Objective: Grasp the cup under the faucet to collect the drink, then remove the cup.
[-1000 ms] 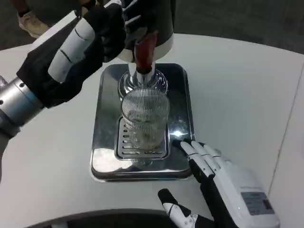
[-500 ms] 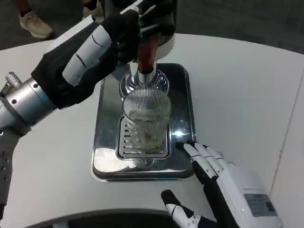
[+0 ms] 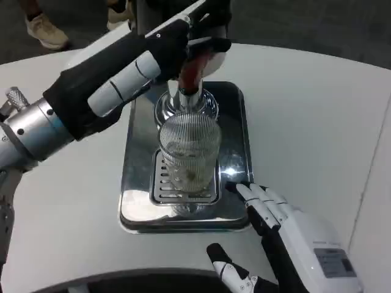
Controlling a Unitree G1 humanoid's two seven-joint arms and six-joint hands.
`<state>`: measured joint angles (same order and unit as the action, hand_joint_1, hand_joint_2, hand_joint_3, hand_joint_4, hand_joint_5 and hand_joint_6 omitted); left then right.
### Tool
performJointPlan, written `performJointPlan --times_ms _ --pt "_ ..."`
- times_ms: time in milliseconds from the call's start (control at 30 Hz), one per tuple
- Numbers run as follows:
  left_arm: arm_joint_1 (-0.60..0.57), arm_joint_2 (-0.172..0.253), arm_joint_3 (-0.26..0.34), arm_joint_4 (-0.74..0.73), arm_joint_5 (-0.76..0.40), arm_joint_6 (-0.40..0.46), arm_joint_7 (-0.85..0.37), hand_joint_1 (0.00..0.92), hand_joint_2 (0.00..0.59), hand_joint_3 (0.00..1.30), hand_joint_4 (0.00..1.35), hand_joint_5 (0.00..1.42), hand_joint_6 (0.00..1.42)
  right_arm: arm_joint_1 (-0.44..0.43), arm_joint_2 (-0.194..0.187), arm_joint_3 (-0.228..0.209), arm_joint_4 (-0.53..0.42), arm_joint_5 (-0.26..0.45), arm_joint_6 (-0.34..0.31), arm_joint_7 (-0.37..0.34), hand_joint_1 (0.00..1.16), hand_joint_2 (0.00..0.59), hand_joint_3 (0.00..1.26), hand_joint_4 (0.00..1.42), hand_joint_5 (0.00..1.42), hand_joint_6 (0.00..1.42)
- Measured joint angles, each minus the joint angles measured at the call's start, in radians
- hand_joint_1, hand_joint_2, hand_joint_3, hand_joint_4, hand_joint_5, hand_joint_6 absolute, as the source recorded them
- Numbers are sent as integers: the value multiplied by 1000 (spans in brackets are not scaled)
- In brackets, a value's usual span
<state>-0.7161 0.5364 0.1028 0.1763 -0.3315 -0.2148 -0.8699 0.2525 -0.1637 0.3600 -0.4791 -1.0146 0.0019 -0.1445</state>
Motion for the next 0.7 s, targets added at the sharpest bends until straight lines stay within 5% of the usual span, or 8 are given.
performJointPlan --times_ms 267,700 --pt "8 42 -21 -16 148 -197 13 0 157 0 0 115 68 -2 6 3 0 0 3 0 265 366 146 106 109 204" --pt "27 89 -52 -17 268 -379 70 0 156 0 0 109 60 -3 32 6 0 22 22 0 269 366 129 100 111 183"
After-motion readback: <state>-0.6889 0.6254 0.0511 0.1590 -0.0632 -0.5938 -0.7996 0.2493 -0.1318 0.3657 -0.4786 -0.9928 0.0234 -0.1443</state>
